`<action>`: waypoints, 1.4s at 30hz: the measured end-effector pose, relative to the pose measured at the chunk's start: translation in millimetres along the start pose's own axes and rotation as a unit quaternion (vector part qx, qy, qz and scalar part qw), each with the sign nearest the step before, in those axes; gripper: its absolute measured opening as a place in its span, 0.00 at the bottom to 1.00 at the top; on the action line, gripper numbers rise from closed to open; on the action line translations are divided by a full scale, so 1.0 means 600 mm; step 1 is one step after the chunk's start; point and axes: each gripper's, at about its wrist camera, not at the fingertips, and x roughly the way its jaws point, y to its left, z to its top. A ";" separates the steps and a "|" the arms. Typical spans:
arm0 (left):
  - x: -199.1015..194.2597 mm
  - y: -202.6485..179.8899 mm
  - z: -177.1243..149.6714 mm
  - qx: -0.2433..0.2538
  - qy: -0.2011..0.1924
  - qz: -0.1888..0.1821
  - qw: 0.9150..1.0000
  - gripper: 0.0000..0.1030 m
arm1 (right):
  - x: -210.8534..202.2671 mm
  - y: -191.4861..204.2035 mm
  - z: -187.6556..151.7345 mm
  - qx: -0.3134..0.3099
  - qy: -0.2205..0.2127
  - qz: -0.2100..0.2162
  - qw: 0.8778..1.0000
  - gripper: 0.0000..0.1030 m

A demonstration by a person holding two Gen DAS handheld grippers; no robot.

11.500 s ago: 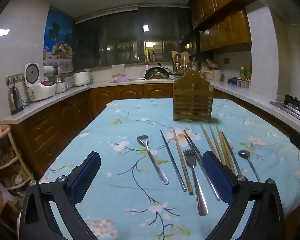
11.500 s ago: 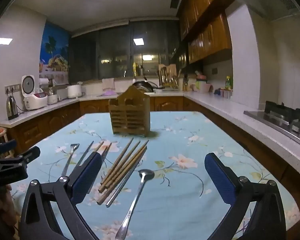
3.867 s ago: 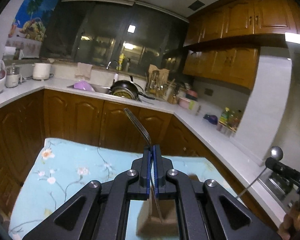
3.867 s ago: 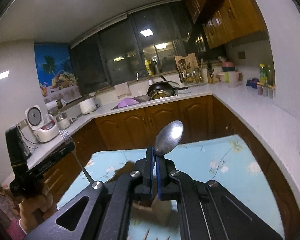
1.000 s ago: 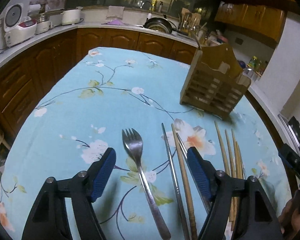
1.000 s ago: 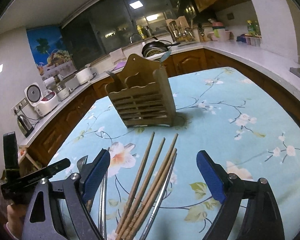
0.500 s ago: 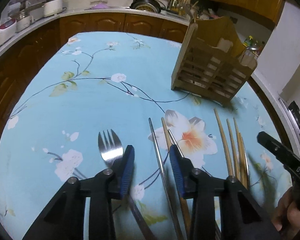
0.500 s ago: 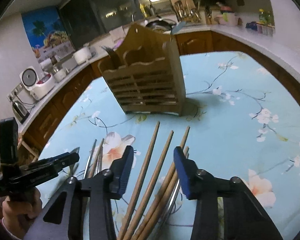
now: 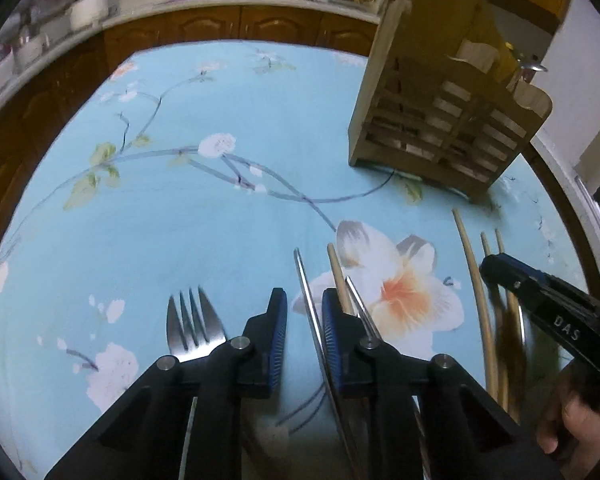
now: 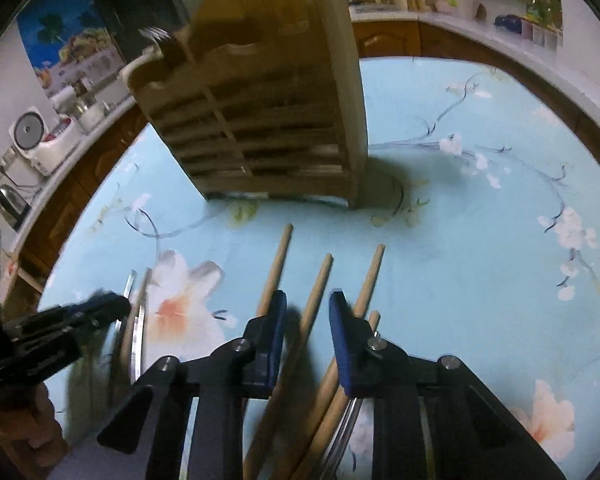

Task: Organize utensils

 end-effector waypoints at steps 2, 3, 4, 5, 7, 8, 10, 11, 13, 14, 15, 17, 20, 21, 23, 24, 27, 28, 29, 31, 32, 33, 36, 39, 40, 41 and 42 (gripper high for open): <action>0.005 -0.009 0.002 0.015 -0.004 0.009 1.000 0.15 | 0.003 0.005 0.004 -0.014 0.004 -0.010 1.000 0.20; 0.008 -0.012 0.001 0.021 -0.007 0.012 1.000 0.14 | 0.004 0.008 0.005 -0.020 0.006 -0.012 1.000 0.20; 0.010 -0.017 0.000 0.029 -0.010 0.015 0.999 0.12 | 0.007 0.012 0.007 -0.025 0.006 -0.014 1.000 0.20; 0.012 -0.021 -0.001 0.035 -0.011 0.018 0.999 0.09 | 0.008 0.015 0.009 -0.034 0.007 -0.020 0.999 0.18; 0.014 -0.023 -0.002 0.036 -0.012 0.015 0.999 0.06 | 0.010 0.021 0.010 -0.050 0.004 -0.033 0.998 0.12; 0.013 -0.021 -0.003 0.034 -0.013 0.010 0.999 0.06 | 0.010 0.021 0.009 -0.056 0.001 -0.039 0.998 0.12; 0.014 -0.016 -0.004 0.028 -0.014 0.002 0.999 0.04 | 0.008 0.018 0.008 -0.053 0.000 -0.037 0.998 0.11; 0.014 -0.011 -0.004 0.023 -0.014 -0.006 1.000 0.03 | 0.005 0.015 0.008 -0.048 0.000 -0.033 0.998 0.10; 0.006 0.000 -0.005 0.010 -0.010 -0.022 1.000 0.02 | 0.001 0.006 0.010 -0.029 0.001 -0.013 0.999 0.08; 0.003 0.004 -0.006 0.005 -0.010 -0.029 1.000 0.02 | -0.004 0.003 0.011 -0.021 -0.001 -0.004 1.000 0.08; -0.001 0.008 -0.008 0.000 -0.011 -0.036 0.999 0.02 | -0.013 0.001 0.011 -0.015 -0.007 0.003 1.000 0.07; -0.014 0.015 -0.010 -0.009 -0.017 -0.046 0.999 0.02 | -0.034 0.000 0.014 -0.007 -0.018 0.017 1.000 0.07; -0.043 0.021 -0.012 -0.015 -0.031 -0.059 0.998 0.02 | -0.073 0.001 0.018 0.001 -0.038 0.038 0.999 0.06; -0.056 0.023 -0.013 -0.016 -0.038 -0.064 0.997 0.02 | -0.083 0.002 0.020 0.003 -0.043 0.044 0.998 0.06; -0.085 0.024 -0.015 -0.017 -0.055 -0.071 0.996 0.02 | -0.116 0.001 0.023 0.006 -0.059 0.055 0.997 0.06; -0.098 0.026 -0.018 -0.017 -0.062 -0.075 0.995 0.02 | -0.129 0.003 0.025 0.005 -0.066 0.058 0.996 0.06; -0.143 0.030 -0.021 -0.019 -0.086 -0.086 0.992 0.02 | -0.164 0.010 0.028 0.005 -0.087 0.069 0.994 0.05; -0.157 0.031 -0.022 -0.019 -0.094 -0.089 0.991 0.02 | -0.167 0.014 0.028 0.004 -0.091 0.070 0.993 0.05; -0.174 0.034 -0.025 -0.021 -0.105 -0.093 0.990 0.02 | -0.179 0.016 0.029 0.003 -0.100 0.073 0.992 0.05; -0.200 0.037 -0.029 -0.022 -0.118 -0.100 0.988 0.02 | -0.201 0.021 0.031 0.003 -0.114 0.077 0.990 0.05; -0.215 0.038 -0.031 -0.022 -0.127 -0.104 0.986 0.02 | -0.206 0.024 0.033 0.002 -0.120 0.077 0.990 0.05; -0.227 0.039 -0.033 -0.022 -0.133 -0.106 0.985 0.02 | -0.218 0.026 0.036 0.000 -0.129 0.078 0.989 0.05; -0.261 0.044 -0.040 -0.020 -0.153 -0.113 0.982 0.02 | -0.248 0.030 0.040 -0.003 -0.150 0.083 0.985 0.05; -0.285 0.045 -0.045 -0.016 -0.168 -0.116 0.979 0.02 | -0.272 0.032 0.047 -0.005 -0.170 0.086 0.982 0.05; -0.292 0.045 -0.046 -0.015 -0.172 -0.117 0.978 0.02 | -0.277 0.031 0.048 -0.005 -0.174 0.086 0.981 0.05; -0.296 0.044 -0.047 -0.014 -0.175 -0.117 0.978 0.02 | -0.284 0.032 0.051 -0.006 -0.181 0.085 0.980 0.05; -0.300 0.043 -0.048 -0.013 -0.178 -0.118 0.977 0.02 | -0.291 0.032 0.054 -0.007 -0.187 0.085 0.979 0.05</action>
